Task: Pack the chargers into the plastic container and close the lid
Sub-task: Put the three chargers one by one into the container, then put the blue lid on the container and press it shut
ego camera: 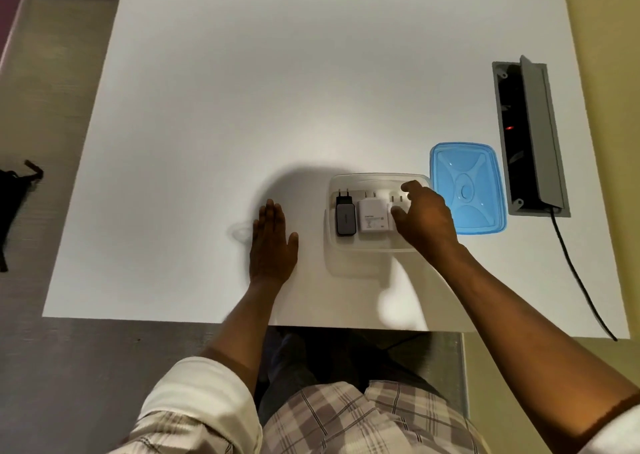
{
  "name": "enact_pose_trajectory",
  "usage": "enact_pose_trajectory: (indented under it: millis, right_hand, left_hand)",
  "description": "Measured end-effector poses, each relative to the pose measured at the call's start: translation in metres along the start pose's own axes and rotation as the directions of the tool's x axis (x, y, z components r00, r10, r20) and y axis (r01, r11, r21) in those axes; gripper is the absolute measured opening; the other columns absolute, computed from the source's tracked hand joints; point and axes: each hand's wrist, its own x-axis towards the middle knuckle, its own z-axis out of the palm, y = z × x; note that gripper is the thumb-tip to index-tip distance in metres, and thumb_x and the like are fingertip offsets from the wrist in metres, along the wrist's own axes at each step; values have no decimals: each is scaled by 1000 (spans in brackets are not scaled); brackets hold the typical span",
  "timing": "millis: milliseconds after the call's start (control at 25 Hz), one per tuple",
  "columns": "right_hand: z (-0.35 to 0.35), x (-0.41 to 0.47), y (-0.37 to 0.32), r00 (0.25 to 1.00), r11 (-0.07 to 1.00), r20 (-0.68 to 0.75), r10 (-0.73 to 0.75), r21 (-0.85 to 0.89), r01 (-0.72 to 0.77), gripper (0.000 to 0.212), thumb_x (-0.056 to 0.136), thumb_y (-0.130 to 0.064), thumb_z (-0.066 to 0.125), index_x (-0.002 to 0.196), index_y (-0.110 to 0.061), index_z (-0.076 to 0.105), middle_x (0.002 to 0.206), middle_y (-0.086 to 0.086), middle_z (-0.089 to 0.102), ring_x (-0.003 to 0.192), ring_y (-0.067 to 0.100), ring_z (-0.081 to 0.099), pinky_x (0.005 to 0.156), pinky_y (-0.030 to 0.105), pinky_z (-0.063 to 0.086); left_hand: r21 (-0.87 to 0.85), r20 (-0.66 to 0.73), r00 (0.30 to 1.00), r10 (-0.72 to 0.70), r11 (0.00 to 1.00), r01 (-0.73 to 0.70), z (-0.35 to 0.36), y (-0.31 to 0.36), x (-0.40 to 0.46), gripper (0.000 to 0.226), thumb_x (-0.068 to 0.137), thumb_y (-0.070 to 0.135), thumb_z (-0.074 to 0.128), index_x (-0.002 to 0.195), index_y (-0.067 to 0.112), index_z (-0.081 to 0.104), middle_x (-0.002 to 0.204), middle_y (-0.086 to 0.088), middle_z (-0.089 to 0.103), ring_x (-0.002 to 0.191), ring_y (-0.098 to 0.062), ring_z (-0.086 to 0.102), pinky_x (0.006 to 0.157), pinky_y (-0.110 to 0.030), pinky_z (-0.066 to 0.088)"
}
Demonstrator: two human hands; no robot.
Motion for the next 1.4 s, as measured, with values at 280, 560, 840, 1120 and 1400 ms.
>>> enact_pose_trajectory:
  millis: [280,560,840,1120,1400]
  right_hand:
    - [-41,-2,30,969,996,-246,-30,72,49,40,90,-22,67,124,-6,56,116,15,68,102,33,65,82,37,51]
    - [-67,7,99,951,991,-302,67,130,-29,35,88,-15,66,119,2,61,110,20,69,104,36,65,86,43,54]
    - [-68,10,171,922,905,-144,360,293,-307,41,87,-18,65,125,-6,57,120,14,66,111,34,61,91,42,48]
    - [-48,8,219,867,808,-27,497,377,-452,47,87,-19,66,130,-6,53,124,17,64,115,33,60,92,40,49]
    - [-28,10,230,778,613,176,603,521,-594,50,86,-19,67,131,-7,50,121,16,64,112,32,61,90,36,49]
  left_hand:
    - [-30,-117,990,82,996,-86,-53,40,17,66,103,32,40,157,3,14,167,-13,7,156,-26,4,128,-39,3]
    - [-65,-173,954,245,964,-259,-73,143,50,70,103,35,40,158,6,6,168,-8,0,156,-19,-1,128,-37,4]
    - [-74,-22,930,368,927,-368,-52,244,82,74,101,34,45,158,8,6,168,-7,-1,156,-20,3,127,-35,11]
    - [-38,287,892,350,934,-355,-12,303,115,70,99,31,48,156,5,17,167,-10,14,155,-22,14,122,-36,23]
    - [-10,419,847,326,935,-355,8,330,150,53,96,30,56,137,-1,42,138,-18,53,128,-35,50,103,-36,40]
